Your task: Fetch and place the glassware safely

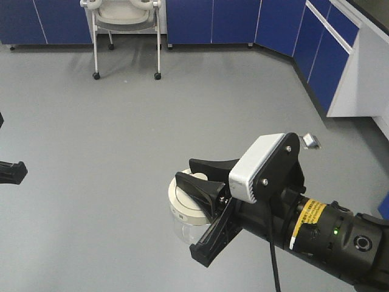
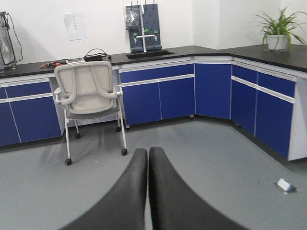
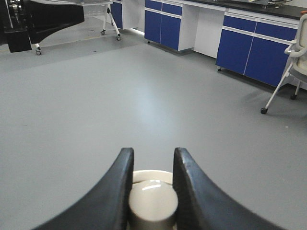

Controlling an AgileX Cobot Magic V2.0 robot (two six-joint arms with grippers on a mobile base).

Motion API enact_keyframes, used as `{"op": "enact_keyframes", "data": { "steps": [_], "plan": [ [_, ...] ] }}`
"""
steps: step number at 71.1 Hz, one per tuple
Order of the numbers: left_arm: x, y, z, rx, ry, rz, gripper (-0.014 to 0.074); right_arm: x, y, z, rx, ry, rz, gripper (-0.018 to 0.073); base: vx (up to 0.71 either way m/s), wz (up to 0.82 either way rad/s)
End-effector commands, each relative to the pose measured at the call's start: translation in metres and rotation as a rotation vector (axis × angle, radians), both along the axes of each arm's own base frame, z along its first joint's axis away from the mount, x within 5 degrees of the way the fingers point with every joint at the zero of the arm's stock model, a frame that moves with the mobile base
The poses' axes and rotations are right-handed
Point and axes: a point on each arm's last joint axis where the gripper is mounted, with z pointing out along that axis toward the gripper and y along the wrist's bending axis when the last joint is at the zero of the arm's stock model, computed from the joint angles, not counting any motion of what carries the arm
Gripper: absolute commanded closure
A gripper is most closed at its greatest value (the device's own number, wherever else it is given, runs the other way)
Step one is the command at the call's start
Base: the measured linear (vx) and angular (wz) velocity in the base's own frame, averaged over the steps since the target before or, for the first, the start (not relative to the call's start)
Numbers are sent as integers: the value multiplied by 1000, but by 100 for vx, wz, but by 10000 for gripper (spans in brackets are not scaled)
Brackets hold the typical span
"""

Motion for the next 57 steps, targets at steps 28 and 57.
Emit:
{"op": "enact_keyframes", "data": {
  "steps": [28, 57],
  "plan": [
    [0, -1, 17, -26, -104, -12, 603, -2, 1, 25, 119, -95, 21, 563, 68, 2],
    [0, -1, 16, -26, -103, -11, 603, -2, 1, 25, 119, -95, 21, 563, 65, 2]
  ]
}}
